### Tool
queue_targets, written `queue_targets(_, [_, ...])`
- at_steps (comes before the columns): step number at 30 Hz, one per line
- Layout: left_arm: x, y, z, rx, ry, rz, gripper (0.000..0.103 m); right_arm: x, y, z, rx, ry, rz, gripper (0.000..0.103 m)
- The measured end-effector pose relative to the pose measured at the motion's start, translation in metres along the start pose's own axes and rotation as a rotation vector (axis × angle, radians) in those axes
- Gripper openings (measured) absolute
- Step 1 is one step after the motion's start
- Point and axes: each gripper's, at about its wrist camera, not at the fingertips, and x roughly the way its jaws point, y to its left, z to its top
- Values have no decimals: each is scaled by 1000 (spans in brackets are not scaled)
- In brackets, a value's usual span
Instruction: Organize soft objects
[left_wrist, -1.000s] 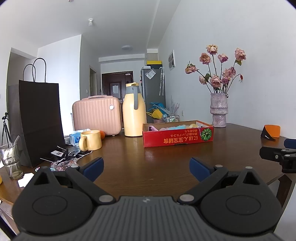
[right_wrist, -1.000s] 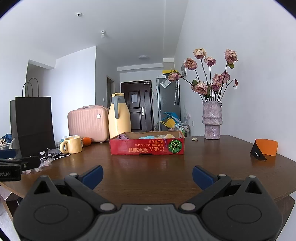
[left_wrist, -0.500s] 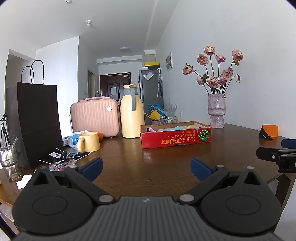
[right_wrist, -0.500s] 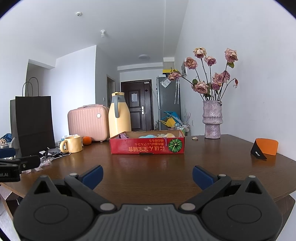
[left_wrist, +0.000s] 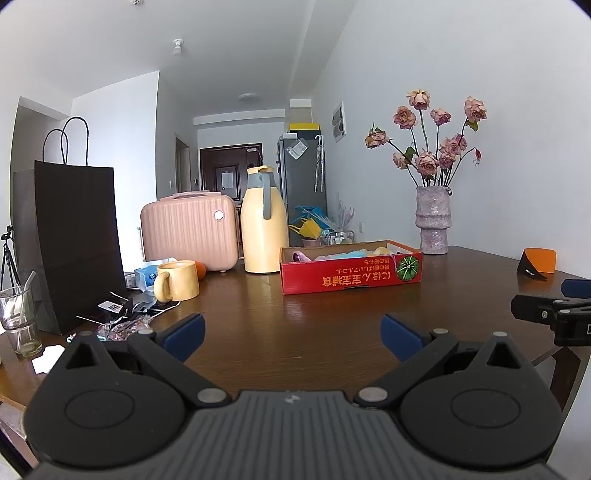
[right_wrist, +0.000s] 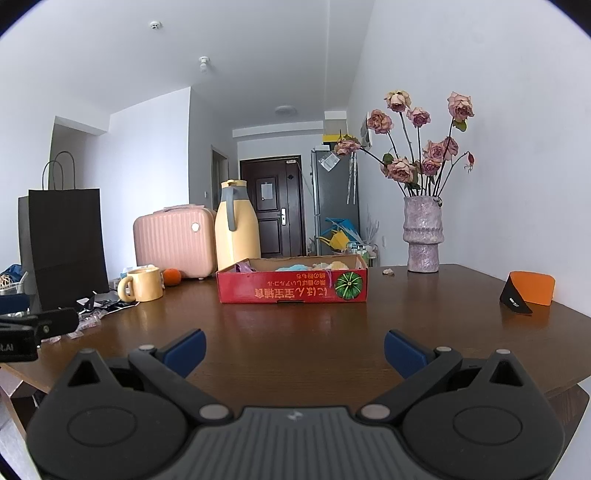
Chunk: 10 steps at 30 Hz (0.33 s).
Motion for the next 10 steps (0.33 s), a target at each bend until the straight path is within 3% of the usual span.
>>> queue_targets(10, [-2, 0, -1, 0, -4, -2, 103, 0, -2, 0, 0, 1, -1, 103])
